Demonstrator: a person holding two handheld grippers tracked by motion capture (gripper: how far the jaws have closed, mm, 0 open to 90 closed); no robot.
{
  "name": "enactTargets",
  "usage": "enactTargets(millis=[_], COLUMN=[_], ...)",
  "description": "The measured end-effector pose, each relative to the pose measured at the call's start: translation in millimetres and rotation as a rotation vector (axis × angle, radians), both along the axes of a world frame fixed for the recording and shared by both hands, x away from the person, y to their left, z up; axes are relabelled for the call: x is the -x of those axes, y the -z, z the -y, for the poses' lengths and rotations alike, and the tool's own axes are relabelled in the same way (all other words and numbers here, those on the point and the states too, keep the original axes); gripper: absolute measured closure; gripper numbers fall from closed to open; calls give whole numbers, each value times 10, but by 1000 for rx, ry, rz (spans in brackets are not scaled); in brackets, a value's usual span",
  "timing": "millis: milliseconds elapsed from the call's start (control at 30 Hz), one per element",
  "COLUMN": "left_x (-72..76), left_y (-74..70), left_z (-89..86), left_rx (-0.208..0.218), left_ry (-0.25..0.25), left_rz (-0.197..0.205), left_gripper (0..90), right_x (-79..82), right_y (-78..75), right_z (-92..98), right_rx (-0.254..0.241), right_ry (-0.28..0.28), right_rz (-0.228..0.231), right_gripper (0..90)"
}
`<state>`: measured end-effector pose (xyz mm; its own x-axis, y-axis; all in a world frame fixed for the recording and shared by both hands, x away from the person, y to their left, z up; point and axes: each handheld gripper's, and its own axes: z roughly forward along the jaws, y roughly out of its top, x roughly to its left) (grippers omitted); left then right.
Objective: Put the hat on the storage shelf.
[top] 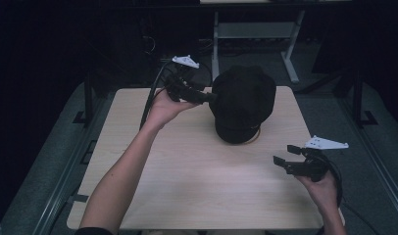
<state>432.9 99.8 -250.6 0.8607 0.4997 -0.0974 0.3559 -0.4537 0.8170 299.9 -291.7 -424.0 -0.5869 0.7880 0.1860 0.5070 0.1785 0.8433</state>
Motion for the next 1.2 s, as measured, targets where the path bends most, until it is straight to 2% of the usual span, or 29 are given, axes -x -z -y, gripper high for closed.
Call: enactTargets(millis=[600,767,1200], left_x=[243,324,550], left_y=[164,252,454], left_z=[-391,-502,-752], left_rx=[12,23,29], left_ry=[-33,-41,-69], left_rz=[0,-15,-18], left_gripper=[317,316,294], right_x=[-14,-16,-6], right_y=[5,7,6], right_z=[-95,-103,-142], right_rx=[30,36,53], right_ry=[-8,-10,-17], right_rz=[0,2,-4], right_gripper=[195,193,191])
